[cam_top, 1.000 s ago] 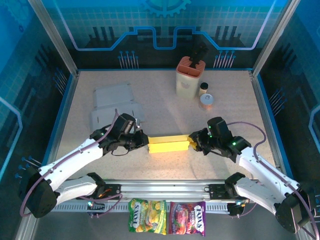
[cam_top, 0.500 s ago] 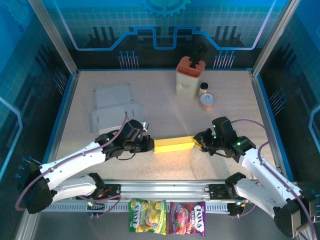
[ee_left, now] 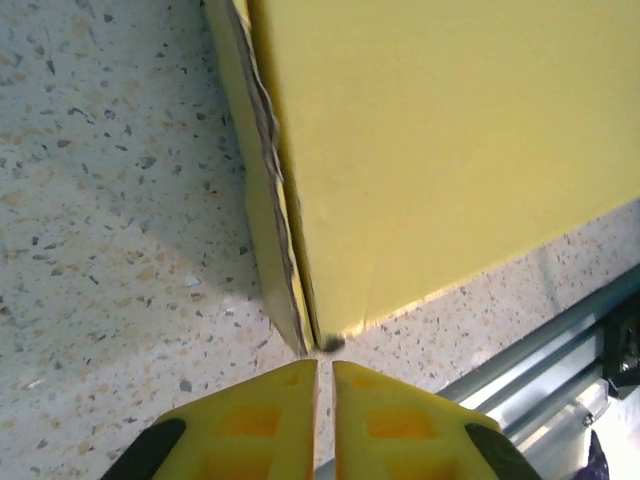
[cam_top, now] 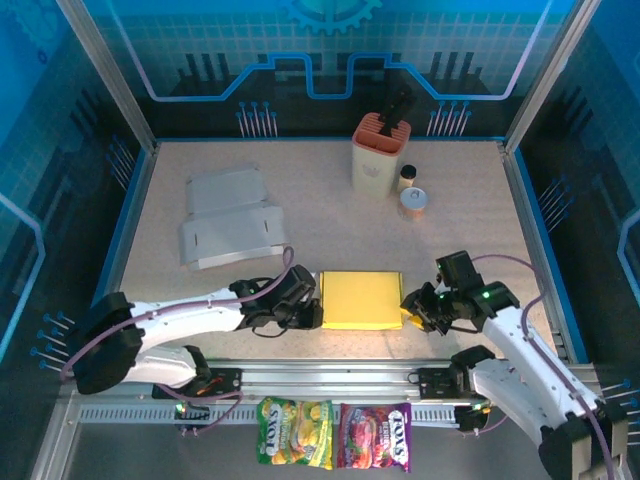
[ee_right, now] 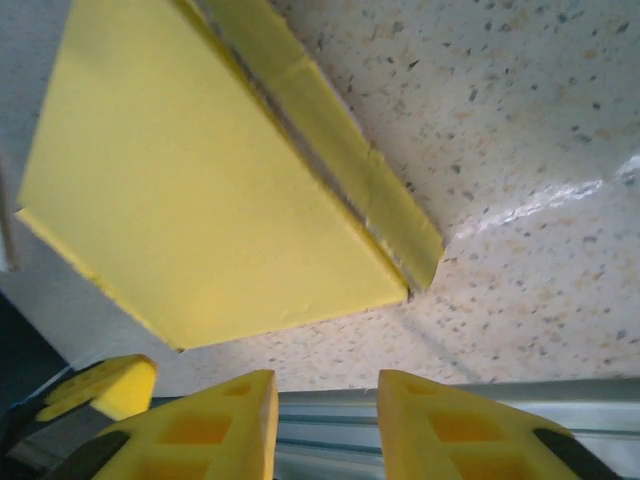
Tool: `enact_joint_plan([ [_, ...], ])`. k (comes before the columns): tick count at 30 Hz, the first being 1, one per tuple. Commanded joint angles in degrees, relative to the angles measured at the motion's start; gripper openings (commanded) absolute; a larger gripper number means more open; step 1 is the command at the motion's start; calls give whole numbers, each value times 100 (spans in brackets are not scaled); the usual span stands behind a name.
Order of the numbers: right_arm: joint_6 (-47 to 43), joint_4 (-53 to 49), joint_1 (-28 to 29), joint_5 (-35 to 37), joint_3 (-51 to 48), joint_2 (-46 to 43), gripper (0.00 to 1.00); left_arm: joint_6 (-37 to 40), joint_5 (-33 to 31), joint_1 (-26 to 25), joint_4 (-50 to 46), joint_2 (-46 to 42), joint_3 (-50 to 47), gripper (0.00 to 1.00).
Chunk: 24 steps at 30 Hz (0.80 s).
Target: Fold the paper box
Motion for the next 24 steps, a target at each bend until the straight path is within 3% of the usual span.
enact_joint_plan([
  [1, -821, -215, -172, 52, 314, 224, 38, -356, -230, 7, 217, -44, 198, 20],
  [6, -1576, -120, -470, 76, 473, 590, 50, -469, -88, 264, -133, -96, 388, 30],
  [10, -2078, 57, -510, -25, 536, 1031, 56, -661, 590, 828, -1, 120, 379, 40],
  [12, -2210, 106, -507, -117, 567, 1177, 58, -538, 936, 950, -127, 485, 543, 40],
  [17, -2397, 14, -509, -99, 737, 1350, 60, -513, 1088, 954, 18, 928, 682, 38],
  [24, -2411, -133, -520, 158, 851, 1326, 59, -656, 1303, 946, 263, 1452, 823, 29],
])
